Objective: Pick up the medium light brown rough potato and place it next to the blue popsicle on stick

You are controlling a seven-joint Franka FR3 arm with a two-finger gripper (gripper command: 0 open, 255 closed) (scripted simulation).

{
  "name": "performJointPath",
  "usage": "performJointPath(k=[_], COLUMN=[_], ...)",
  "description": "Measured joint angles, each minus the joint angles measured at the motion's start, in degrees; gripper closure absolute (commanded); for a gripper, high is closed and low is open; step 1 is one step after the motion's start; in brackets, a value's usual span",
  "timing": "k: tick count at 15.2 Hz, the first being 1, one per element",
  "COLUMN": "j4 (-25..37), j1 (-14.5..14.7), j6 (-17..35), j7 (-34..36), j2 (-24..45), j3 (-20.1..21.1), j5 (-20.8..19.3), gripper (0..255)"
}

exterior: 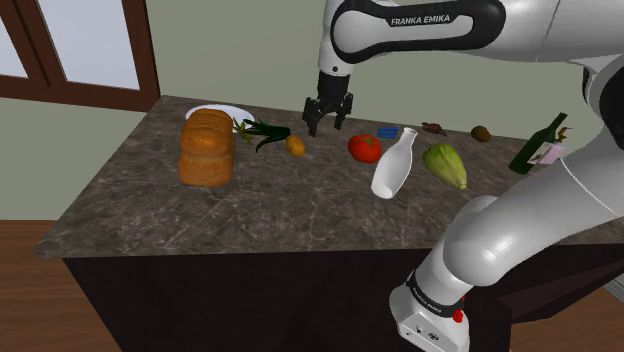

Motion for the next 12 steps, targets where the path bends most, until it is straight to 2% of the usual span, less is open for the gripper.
performJointPath(k=[6, 12], j4=[10.7, 25.3], j1=[-1.2, -0.7], j6=[-0.3, -4.8], j7=[9.7, 17.7], j2=[16.2, 32.8], j3=[2.4, 2.0], j5=[-6.8, -13.5], gripper=[0, 0])
